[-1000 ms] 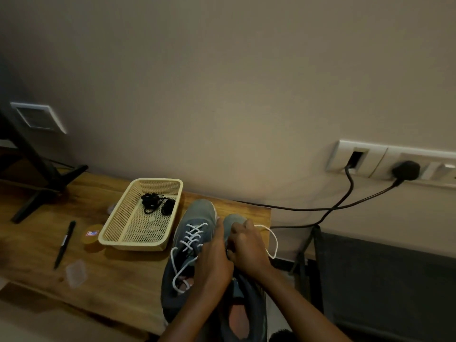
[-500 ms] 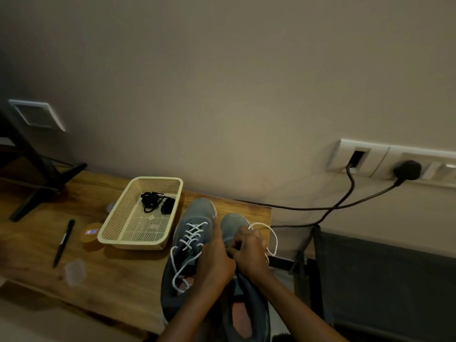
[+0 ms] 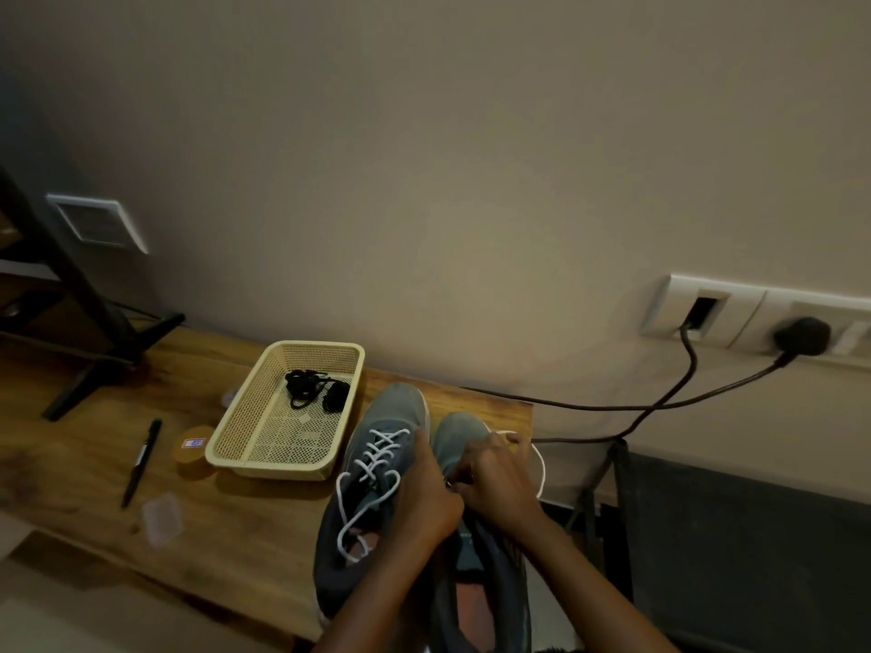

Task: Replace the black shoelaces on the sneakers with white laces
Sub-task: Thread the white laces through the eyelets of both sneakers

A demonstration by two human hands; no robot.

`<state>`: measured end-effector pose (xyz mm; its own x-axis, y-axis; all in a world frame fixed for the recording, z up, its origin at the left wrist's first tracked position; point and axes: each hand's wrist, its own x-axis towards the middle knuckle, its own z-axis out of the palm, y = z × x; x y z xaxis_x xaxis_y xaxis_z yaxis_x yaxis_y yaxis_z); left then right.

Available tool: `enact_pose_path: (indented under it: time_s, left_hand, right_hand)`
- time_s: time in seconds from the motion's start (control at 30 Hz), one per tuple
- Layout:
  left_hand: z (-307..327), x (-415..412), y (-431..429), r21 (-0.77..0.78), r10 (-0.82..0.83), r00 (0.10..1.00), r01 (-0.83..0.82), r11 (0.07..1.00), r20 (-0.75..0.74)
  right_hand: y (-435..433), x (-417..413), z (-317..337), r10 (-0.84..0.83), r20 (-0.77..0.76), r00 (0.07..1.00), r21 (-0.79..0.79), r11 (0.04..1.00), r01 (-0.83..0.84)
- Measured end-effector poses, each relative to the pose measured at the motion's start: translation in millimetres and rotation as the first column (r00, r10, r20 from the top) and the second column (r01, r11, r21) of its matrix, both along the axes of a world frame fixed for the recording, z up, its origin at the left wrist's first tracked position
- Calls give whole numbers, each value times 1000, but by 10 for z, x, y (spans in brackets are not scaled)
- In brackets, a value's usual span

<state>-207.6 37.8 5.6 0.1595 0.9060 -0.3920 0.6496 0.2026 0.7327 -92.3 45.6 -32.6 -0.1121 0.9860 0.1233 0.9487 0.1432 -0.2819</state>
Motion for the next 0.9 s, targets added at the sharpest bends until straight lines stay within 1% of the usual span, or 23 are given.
enact_pose_path:
  time_s: [0.07, 0.27, 0.37, 0.43, 0.5, 0.57, 0.6, 0.67, 0.7, 0.73, 0.77, 0.83, 0.9]
  left_hand:
    - [-4, -17, 21, -14, -1, 1000, 1, 1000, -2]
    - [-25, -55, 68, -52, 0, 997, 4, 999, 83]
    - [-40, -71, 83, -56, 19, 992, -12, 998, 127]
    - [-29, -89, 99, -42, 28, 988, -22, 999, 152]
    - [8, -105, 106, 31, 22, 994, -25, 999, 108]
    - [10, -118, 101, 124, 12, 998, -19, 992, 62]
    - [6, -120, 86, 173, -4, 1000, -1, 985, 25]
    - [-20, -133, 65, 301, -21, 993, 56, 952, -118]
    - [-41, -148, 68, 351, -27, 982, 91, 932, -185]
    - [-60, -159, 72, 373, -32, 973, 118, 920, -230]
    - [-75, -163, 76, 373, -40, 968, 133, 918, -248]
    - [-100, -157, 78, 356, -51, 970, 136, 924, -240]
    - [-107, -140, 71, 367, -29, 966, 125, 922, -256]
  right_hand:
    - [-7, -12, 6, -12, 28, 1000, 20, 1000, 12]
    - [-38, -75, -24, -20, -68, 997, 108, 994, 28]
    - [-47, -50, -70, -47, -122, 991, 43, 998, 53]
    - [-57, -3, -34, -42, -102, 994, 10, 999, 43]
    - [-59, 42, 46, -32, -113, 993, 3, 999, 33]
    - [-52, 77, 139, -84, -173, 981, 9, 996, 86]
    - [-59, 105, 173, -159, -235, 959, 19, 986, 168]
    - [-109, 188, 202, -317, -375, 871, 46, 932, 359]
    - [-148, 236, 201, -365, -425, 828, 23, 910, 414]
    - [-203, 271, 197, -388, -451, 804, -25, 906, 423]
    - [-265, 289, 186, -390, -465, 795, -86, 914, 398]
    - [-374, 260, 176, -384, -486, 785, -202, 923, 326]
    - [-422, 206, 151, -393, -506, 768, -263, 918, 297]
